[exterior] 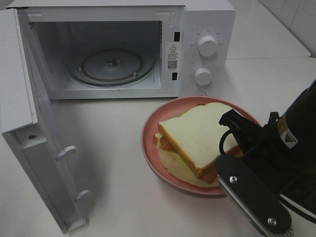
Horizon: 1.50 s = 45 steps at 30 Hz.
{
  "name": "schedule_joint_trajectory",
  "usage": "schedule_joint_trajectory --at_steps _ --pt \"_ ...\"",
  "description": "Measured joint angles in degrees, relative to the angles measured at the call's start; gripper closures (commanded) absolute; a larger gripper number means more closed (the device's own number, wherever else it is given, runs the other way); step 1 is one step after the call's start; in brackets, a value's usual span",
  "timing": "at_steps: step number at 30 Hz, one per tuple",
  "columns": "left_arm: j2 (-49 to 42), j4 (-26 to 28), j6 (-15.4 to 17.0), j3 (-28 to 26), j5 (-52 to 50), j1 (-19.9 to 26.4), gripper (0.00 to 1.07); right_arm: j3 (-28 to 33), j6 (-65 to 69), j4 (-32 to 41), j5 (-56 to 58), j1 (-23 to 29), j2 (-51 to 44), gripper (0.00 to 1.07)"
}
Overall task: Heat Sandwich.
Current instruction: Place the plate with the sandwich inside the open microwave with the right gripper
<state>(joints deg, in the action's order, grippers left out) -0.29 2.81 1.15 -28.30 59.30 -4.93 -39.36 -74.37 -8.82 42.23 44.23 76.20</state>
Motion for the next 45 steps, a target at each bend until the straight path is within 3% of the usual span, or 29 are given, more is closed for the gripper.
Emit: schedule_joint_trajectory --at_steps 9,21,45 --pt "0.0 0.0 0.0 0.0 0.0 0.0 0.09 -0.1 -14.2 4.7 -0.6 -6.6 0.0 1.07" --pt "0.0 0.0 0.0 0.0 0.0 0.0 0.09 -4.6 -15.7 7.9 -0.2 -7.4 1.3 1.07" --pt "0.0 0.0 0.0 0.0 0.0 0.0 0.09 -24.7 -20.2 12.0 0.7 -5.5 18.2 1.07"
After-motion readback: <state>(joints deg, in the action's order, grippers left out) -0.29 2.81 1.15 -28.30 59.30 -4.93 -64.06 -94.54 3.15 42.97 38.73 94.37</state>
